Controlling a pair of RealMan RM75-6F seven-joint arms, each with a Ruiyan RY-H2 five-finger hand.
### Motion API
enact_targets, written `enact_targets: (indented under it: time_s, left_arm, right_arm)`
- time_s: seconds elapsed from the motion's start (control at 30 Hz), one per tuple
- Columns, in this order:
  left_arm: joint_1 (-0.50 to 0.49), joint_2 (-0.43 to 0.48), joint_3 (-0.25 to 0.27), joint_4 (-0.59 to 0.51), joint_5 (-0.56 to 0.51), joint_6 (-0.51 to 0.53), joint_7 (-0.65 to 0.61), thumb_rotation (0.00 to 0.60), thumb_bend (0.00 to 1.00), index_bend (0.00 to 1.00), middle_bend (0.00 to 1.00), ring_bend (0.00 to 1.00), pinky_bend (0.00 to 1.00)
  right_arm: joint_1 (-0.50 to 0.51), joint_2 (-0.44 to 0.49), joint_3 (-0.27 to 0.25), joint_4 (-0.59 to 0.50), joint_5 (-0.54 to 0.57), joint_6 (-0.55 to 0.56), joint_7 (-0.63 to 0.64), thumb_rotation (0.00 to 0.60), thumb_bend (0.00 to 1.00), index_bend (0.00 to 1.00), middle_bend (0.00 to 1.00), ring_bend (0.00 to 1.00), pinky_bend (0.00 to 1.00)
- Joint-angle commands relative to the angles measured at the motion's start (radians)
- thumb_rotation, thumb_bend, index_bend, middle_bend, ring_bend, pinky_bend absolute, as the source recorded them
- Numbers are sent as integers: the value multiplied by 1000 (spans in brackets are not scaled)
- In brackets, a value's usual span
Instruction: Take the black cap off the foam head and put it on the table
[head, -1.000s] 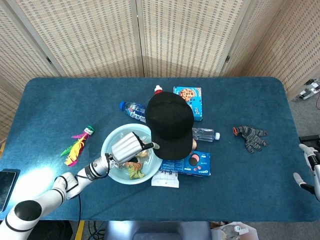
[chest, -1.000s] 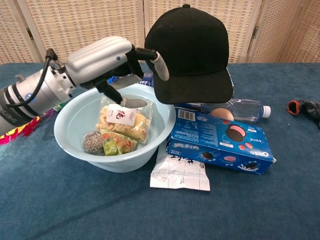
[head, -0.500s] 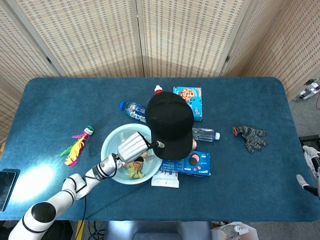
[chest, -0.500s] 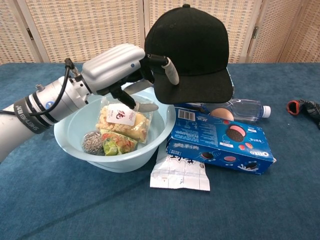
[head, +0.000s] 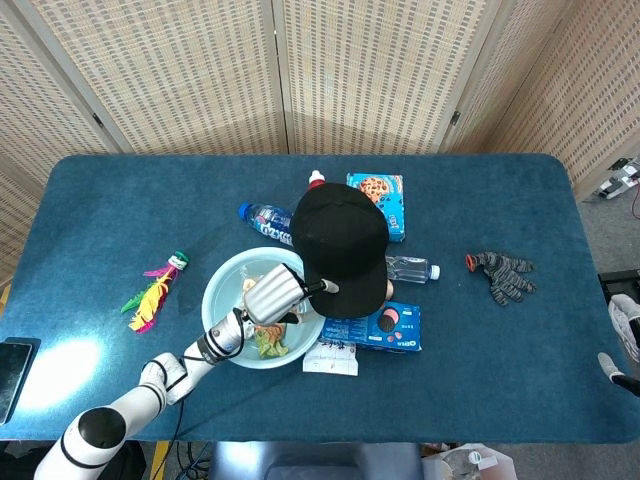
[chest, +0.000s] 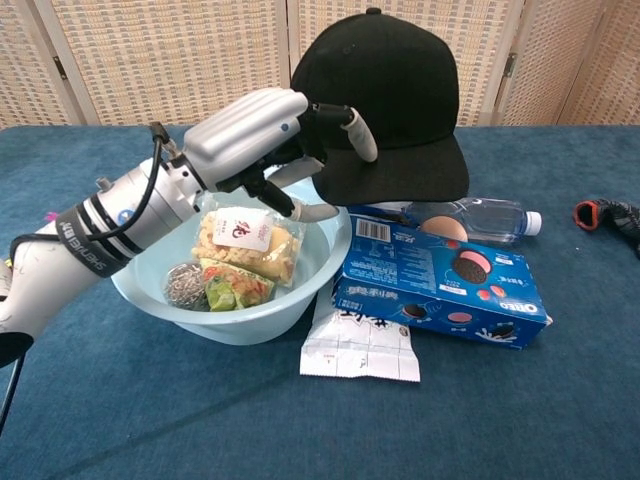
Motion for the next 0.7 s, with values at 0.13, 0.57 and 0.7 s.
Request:
enact_targets:
  time_s: [0.13,0.57,0.7]
  left_arm:
    - [-11,-27,-5,19,-17,-6,6,600,189,376,960,1000,1000]
    - [-22,-69,-15,50,-56,-16,-3,600,189,373,967,1000,1000]
    - [-22,-77,-19,51,-67,-18,-8,600,189,370,969,1000,1000]
  right_arm:
    - [-3,-4,0,8,2,0,10,600,230,184,272,175,218]
    - [-6,-4,1,21,6,-6,22,600,230,184,272,175,218]
    - [-7,-5,2,23,6,-6,23,600,230,184,272,175,218]
